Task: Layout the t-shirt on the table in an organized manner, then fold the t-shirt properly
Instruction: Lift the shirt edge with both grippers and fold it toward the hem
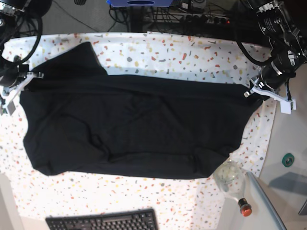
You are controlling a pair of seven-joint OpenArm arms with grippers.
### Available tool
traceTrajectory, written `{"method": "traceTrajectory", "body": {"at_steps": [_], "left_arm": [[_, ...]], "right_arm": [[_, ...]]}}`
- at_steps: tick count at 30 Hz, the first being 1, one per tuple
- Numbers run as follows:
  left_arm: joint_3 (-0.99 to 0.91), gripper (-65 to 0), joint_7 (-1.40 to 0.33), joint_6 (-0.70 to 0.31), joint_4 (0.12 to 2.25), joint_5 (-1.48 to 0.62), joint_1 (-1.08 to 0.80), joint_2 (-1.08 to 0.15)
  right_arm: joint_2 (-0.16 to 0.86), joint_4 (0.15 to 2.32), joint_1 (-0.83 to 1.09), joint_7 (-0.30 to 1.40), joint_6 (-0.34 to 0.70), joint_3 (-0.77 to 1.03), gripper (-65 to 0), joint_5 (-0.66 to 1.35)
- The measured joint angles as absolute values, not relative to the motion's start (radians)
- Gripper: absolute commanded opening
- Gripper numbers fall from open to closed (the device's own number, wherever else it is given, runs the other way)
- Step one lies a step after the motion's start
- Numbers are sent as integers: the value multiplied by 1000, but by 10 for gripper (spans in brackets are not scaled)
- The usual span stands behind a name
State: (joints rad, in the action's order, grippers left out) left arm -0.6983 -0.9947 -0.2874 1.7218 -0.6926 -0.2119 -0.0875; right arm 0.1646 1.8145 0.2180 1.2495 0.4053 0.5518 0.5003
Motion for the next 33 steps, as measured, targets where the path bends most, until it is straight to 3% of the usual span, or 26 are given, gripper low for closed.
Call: {"method": "traceTrajectory", "body": {"at_steps": [9,15,23,26,33], "left_arm": [[-701,-650,-986,-287,1726,-690,-135,-82],[-703,-650,-991,-284,1561,-682,-56,-86],[-696,-650,-866,-261,1400,-680,-21,-84],[-696,-650,-858,-216,1351,-681,16,-84],[-663,-650,-851,-212,1253,-682,86,-108]], "right_arm": [[168,1814,93,1260,409,552,-650,493],[199,1572,-72,1247,409,516,-650,483],[233,1279,-156,1056,409,366,-650,493],[255,1204,-179,1015,408,367,-650,479],[265,1132,-210,994,405,366,-650,486]]}}
